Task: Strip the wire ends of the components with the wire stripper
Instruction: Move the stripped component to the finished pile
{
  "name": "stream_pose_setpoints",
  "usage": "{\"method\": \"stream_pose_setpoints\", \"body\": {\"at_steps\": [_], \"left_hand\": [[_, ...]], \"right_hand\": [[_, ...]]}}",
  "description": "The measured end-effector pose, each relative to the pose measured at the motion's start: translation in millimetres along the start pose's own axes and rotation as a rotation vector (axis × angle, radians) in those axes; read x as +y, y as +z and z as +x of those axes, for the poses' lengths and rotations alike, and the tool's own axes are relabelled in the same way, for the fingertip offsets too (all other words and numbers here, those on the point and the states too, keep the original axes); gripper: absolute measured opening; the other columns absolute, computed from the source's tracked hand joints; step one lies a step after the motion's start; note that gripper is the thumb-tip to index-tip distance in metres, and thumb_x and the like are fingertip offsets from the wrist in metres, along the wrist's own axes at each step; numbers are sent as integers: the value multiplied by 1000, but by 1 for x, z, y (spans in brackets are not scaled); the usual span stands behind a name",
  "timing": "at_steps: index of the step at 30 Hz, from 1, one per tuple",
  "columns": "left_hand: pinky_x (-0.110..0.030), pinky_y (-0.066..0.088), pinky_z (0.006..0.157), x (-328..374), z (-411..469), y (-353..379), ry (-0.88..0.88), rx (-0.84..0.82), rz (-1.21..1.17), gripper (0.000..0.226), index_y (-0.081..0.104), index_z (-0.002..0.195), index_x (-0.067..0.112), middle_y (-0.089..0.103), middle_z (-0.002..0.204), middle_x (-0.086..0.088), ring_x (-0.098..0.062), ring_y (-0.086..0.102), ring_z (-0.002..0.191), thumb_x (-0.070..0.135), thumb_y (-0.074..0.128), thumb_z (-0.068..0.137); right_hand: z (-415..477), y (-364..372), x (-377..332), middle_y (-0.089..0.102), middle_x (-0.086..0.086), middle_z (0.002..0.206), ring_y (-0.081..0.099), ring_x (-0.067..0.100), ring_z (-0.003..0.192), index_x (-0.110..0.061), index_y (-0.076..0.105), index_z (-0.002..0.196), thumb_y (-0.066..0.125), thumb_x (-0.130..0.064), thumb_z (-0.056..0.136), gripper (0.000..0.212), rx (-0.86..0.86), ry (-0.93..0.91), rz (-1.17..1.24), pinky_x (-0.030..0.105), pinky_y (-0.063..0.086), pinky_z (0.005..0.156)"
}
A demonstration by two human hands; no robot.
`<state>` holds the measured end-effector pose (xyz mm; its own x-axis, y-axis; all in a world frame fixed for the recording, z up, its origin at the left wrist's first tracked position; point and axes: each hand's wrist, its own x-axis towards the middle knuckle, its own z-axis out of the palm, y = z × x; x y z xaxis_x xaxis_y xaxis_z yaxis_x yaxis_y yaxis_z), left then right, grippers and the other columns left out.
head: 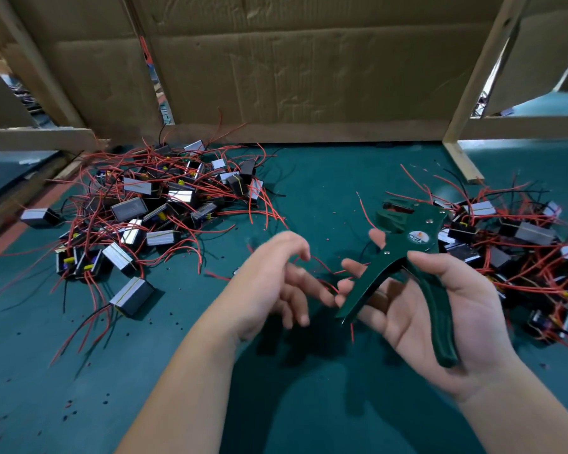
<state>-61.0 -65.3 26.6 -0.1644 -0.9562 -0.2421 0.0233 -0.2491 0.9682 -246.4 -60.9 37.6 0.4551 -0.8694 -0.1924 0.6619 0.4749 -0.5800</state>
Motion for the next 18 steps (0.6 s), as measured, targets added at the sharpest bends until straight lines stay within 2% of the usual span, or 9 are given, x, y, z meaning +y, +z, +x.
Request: {"method": "stream_pose_setpoints", "body": {"at_steps": [2,4,5,8,11,13,15,18], "left_hand": [[-17,29,35,-3,4,0,118,234,68,14,46,78,28,62,55,-5,-18,43,33,25,44,91],[-20,30,39,-5,6,0,235,353,101,13,49,84,29,54,55,3,-14,41,39,16,47,80],[-21,31,42,-6,6,-1,284,382,106,22,50,88,26,51,59,5,-12,40,45,12,44,72],[-22,38,60,-5,5,-7,380,424,209,46,50,90,28,46,80,6,-10,42,66,-2,36,59],[-13,37,80,-6,0,-19,369,407,532,49,46,94,35,48,98,10,-4,45,89,8,40,54],[-18,34,86,-8,-2,-28,280,337,738,46,43,100,36,48,106,15,-6,43,104,13,52,61],[-23,36,84,-12,0,-34,241,308,857,46,43,101,35,54,105,17,-13,48,106,7,60,69],[-8,40,68,-15,2,-37,267,332,857,38,48,94,36,64,94,22,1,57,90,7,64,77]], "right_hand": [[0,0,-1,51,27,106,66,43,77,-14,59,125,76,-21,47,80,13,-15,-5,51,57,68],[1,-1,0,50,28,107,66,45,77,-12,62,119,82,-20,41,81,-5,-3,1,51,57,68],[1,-1,1,49,28,108,66,45,77,-12,61,122,84,-20,39,87,-8,6,-2,51,57,67],[1,-1,3,48,28,109,66,46,78,-14,56,131,86,-20,36,100,5,14,-23,50,57,67],[1,-1,3,48,28,109,66,46,78,-14,55,132,82,-21,40,97,6,7,-27,50,57,67],[1,-1,3,51,27,106,66,46,78,-14,52,134,76,-21,45,93,3,-2,-23,50,57,68],[2,-2,2,55,28,103,66,46,78,-13,50,135,71,-21,50,88,-2,-13,-17,51,57,68],[2,-3,1,59,28,100,67,46,78,-14,52,132,67,-20,52,81,-4,-18,-9,50,57,67]]}}
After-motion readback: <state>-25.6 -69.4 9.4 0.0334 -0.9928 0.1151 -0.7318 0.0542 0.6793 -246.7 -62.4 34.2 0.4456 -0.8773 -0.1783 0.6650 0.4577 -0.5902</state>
